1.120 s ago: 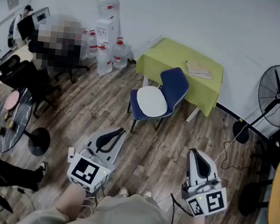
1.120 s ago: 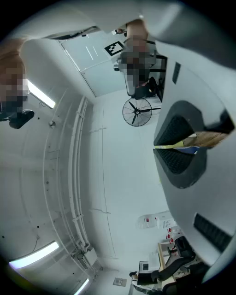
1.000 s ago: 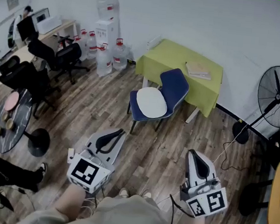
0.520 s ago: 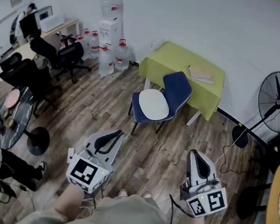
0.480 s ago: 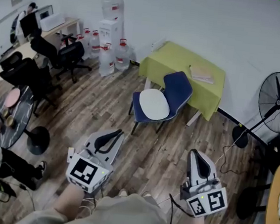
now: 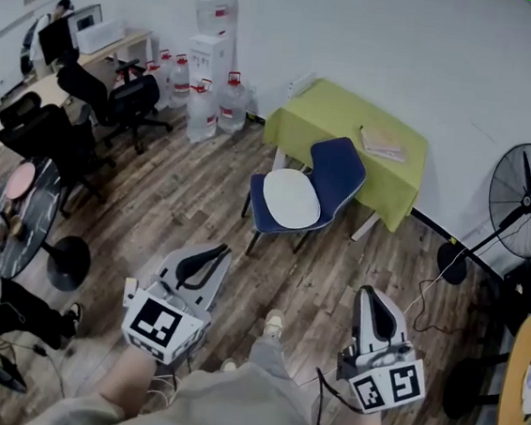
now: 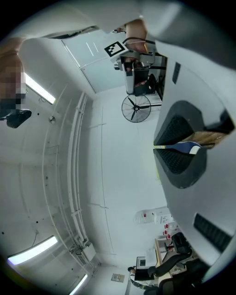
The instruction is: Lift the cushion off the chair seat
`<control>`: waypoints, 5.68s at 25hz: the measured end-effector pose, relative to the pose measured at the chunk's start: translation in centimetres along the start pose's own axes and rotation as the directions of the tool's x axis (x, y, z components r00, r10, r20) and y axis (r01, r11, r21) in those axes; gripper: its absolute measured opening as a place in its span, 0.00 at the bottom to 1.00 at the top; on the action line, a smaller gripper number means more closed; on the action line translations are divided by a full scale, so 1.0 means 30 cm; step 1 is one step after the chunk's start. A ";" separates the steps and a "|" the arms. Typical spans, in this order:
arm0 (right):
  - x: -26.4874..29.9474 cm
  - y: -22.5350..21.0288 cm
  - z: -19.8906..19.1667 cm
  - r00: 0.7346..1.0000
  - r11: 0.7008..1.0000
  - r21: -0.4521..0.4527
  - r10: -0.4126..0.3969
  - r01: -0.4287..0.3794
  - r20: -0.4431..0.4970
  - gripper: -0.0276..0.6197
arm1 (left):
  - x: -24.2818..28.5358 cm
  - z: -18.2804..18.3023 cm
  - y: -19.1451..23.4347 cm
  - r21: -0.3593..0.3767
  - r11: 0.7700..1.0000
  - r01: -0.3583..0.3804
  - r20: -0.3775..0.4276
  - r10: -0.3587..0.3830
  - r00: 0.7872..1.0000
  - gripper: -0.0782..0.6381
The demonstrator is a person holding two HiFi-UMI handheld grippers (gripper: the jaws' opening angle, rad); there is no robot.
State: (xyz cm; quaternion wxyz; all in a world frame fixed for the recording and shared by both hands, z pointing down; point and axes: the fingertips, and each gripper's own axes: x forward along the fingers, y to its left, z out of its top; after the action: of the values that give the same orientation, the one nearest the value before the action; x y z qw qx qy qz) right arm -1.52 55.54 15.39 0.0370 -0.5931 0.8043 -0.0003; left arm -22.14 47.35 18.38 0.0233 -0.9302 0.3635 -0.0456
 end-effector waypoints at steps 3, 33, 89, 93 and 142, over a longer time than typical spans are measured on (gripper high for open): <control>0.031 -0.060 -0.015 1.000 0.999 0.008 -0.031 0.031 0.004 0.10 | 0.050 -0.025 0.018 -0.001 1.000 -0.005 -0.016 0.005 1.000 0.16; 0.727 -0.900 -0.199 0.997 0.996 0.083 -0.028 0.035 -0.078 0.27 | 1.040 -0.124 0.304 -0.011 0.998 -0.067 -0.097 0.066 0.993 0.24; 2.255 -1.367 -1.237 0.767 0.975 0.050 -0.139 0.217 -0.626 0.28 | 2.174 -1.100 1.457 -0.259 0.965 0.039 -0.486 -0.166 0.858 0.25; 2.293 -1.419 -1.404 0.718 0.968 0.061 -0.138 0.244 -0.682 0.28 | 2.232 -1.244 1.472 -0.306 0.951 0.042 -0.528 -0.206 0.824 0.25; 2.251 -1.821 -2.854 0.334 0.950 -0.016 -0.125 0.311 -0.934 0.53 | 2.461 -2.713 1.104 -0.511 0.737 -0.442 -0.828 -0.284 0.484 0.41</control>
State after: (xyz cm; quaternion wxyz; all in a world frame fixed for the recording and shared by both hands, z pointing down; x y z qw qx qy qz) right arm 25.64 -28.82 99.20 -0.3722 -0.5867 0.5945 -0.4048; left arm 1.24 -27.90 101.81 -0.4972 -0.6951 0.3600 -0.3743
